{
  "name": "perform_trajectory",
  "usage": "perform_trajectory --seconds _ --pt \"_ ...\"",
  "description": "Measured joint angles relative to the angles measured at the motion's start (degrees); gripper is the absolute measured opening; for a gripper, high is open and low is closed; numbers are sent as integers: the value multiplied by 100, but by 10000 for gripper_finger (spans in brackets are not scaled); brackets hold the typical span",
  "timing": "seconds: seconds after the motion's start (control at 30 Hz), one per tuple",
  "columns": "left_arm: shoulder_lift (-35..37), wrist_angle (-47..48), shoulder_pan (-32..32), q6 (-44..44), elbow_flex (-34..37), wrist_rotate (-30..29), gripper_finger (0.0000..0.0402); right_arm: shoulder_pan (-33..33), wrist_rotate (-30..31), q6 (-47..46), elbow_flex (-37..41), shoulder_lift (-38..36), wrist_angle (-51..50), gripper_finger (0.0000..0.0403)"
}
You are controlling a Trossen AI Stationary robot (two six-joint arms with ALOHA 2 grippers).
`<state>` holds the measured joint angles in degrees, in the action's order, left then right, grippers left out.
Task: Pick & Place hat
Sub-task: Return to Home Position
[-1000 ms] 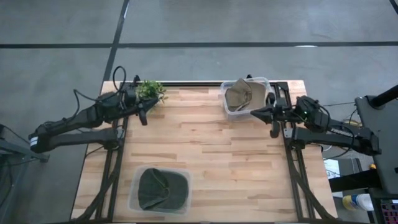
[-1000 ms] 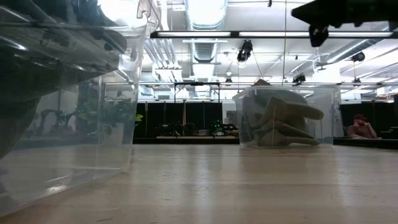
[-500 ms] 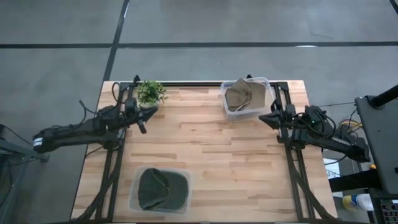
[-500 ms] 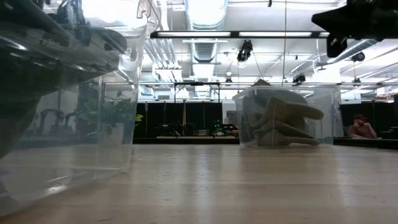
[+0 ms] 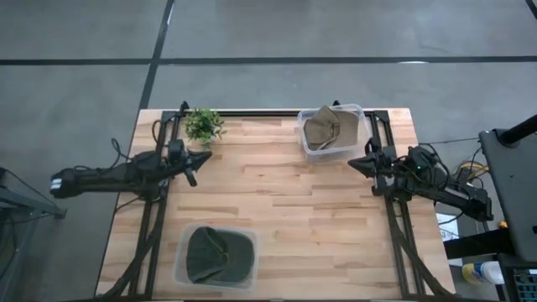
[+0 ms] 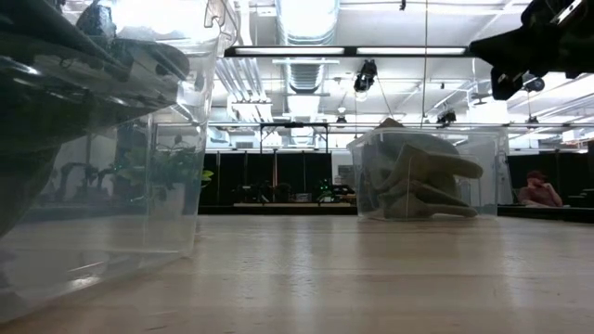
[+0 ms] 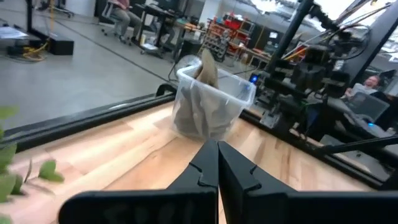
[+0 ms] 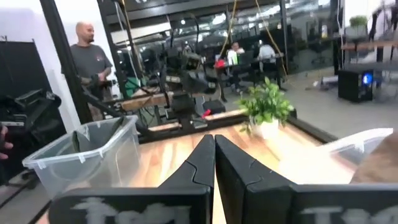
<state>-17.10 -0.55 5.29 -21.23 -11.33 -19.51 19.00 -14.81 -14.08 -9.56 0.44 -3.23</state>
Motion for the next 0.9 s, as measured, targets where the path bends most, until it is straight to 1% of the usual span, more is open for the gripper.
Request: perform_trajectory --seconds 0.1,0.23,0.37,0.47,0.6,0.73,0.8,0.9 --pt "80 -337 -247 -9 276 -359 0 0 96 193 23 -45 58 9" --pt "283 -520 -400 -78 501 -595 0 0 265 257 47 -45 40 9" --pt "619 120 -401 -58 500 -612 0 0 295 312 48 -45 35 9" --pt "921 330 -401 -49 500 -612 0 0 293 384 48 -45 -39 9" --pt "1332 971 -401 27 504 -653 0 0 284 386 49 -45 -368 9" --pt "1628 1414 -401 -119 510 -765 0 0 286 458 50 -45 -489 9" --pt "1703 1406 -401 -98 597 -761 0 2 288 505 54 -44 -506 9" --pt "1658 1079 -401 31 674 -764 0 2 365 464 74 -43 -629 9"
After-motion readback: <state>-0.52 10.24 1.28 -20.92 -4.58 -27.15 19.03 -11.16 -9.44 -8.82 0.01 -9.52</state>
